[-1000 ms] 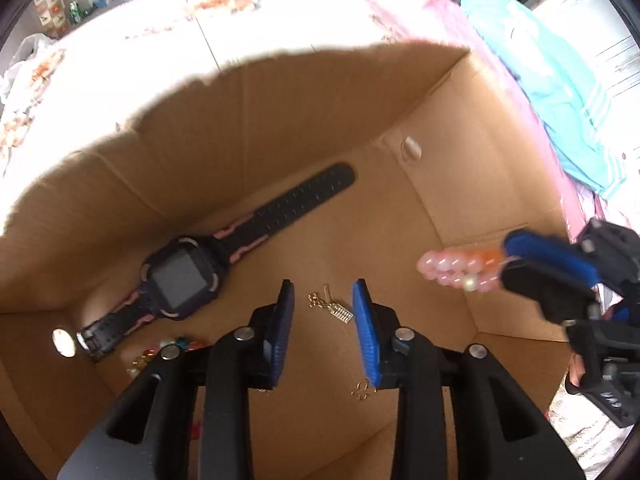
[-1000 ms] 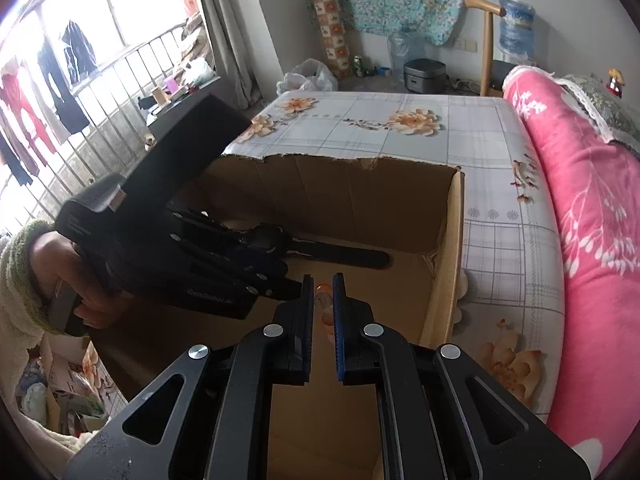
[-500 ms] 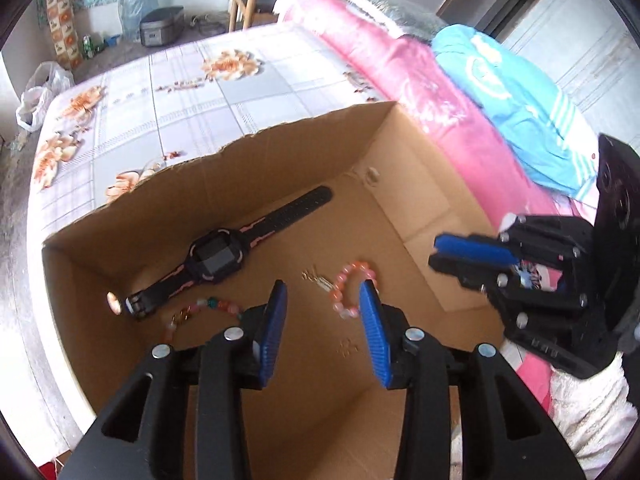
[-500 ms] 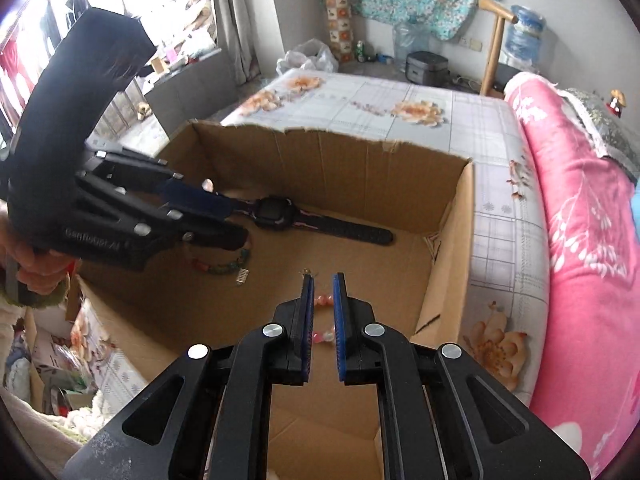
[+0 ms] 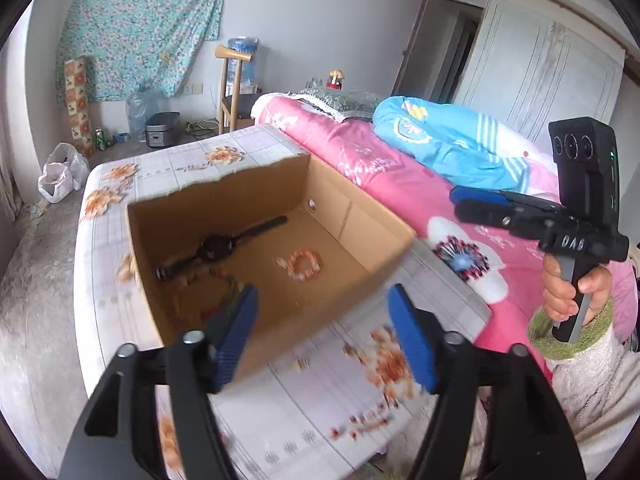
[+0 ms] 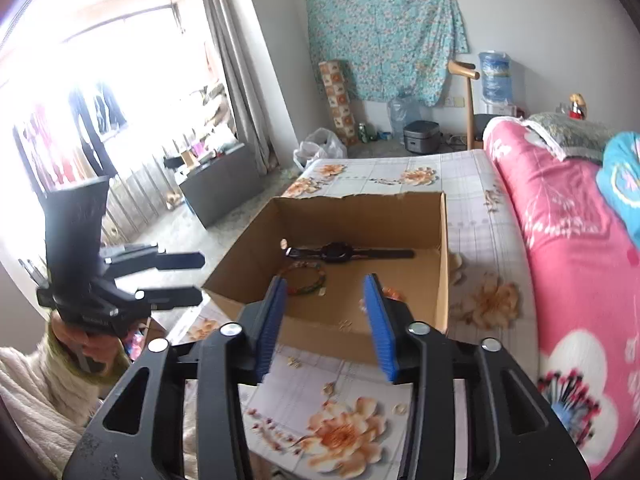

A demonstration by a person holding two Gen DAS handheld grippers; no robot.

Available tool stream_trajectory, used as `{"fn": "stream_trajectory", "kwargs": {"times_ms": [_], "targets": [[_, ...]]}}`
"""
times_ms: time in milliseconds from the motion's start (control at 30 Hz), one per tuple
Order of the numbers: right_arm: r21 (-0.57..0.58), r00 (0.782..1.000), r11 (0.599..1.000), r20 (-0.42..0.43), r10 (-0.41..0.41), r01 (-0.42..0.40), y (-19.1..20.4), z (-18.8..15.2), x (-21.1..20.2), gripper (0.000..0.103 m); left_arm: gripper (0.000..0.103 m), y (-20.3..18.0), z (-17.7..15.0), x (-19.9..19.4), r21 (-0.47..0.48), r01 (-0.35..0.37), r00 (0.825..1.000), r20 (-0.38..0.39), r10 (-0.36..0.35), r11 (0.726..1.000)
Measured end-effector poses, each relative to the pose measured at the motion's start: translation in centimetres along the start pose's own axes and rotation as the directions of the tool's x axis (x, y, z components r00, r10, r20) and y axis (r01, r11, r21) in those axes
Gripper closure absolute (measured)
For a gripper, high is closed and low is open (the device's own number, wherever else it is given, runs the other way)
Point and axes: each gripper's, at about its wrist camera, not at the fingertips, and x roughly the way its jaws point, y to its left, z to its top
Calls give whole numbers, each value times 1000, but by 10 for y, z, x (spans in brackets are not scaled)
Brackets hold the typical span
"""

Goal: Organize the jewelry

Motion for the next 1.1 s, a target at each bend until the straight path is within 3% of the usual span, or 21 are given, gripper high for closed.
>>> {"fn": "stream_trajectory", "kwargs": {"times_ms": [67, 133, 167, 267, 367, 500, 567, 700, 800, 867, 933, 1000, 1067, 1100], "targets": [[25, 1000, 1000, 26, -6, 5, 5, -20, -9, 47, 24, -3, -23, -4, -12, -14, 1000, 5, 14, 1000], [51, 998, 998, 40, -38, 36, 7, -37, -11, 32, 22, -5, -43, 5, -39, -21, 1000, -23, 20, 999], [67, 998, 996, 34, -61, 59, 7, -47, -9, 29, 21, -6, -53, 14, -41, -32, 998, -48, 30, 999], [104, 982, 976, -13, -190, 190, 2, -75, 6, 19, 20, -9, -77, 47, -43, -127, 985, -120, 121, 991], [114, 925, 919, -97, -367, 377, -8, -98, 25, 18, 20, -2, -96, 85, -49, -208, 961, -197, 195, 977], [141, 874, 868, -182, -451, 477, -21, -115, 35, 11, 20, 13, -111, 119, -44, -311, 920, -266, 289, 949], [73, 828, 834, -194, -525, 546, -18, -118, 36, 8, 11, 13, -112, 122, -16, -352, 907, -251, 337, 936], [-51, 754, 773, -184, -630, 633, -11, -120, 39, 8, 5, 19, -111, 126, -48, -349, 911, -251, 327, 936], [-99, 727, 741, -145, -671, 664, -8, -120, 39, 8, 5, 20, -110, 126, -51, -352, 913, -238, 331, 934], [-117, 726, 735, -109, -678, 668, -3, -119, 36, 8, 5, 20, -110, 127, -54, -355, 912, -241, 333, 933], [-111, 742, 744, -67, -667, 659, 0, -115, 33, 8, 5, 18, -111, 128, -58, -359, 910, -244, 335, 932], [-86, 782, 781, -39, -623, 618, 1, -113, 33, 8, 5, 13, -112, 127, -63, -365, 908, -245, 340, 929], [-58, 852, 852, -35, -523, 521, 3, -114, 37, 8, 5, 13, -114, 126, -66, -368, 908, -241, 343, 927], [-51, 871, 871, -43, -490, 488, 5, -114, 40, 8, 5, 13, -115, 126, -67, -370, 908, -237, 345, 927]]}}
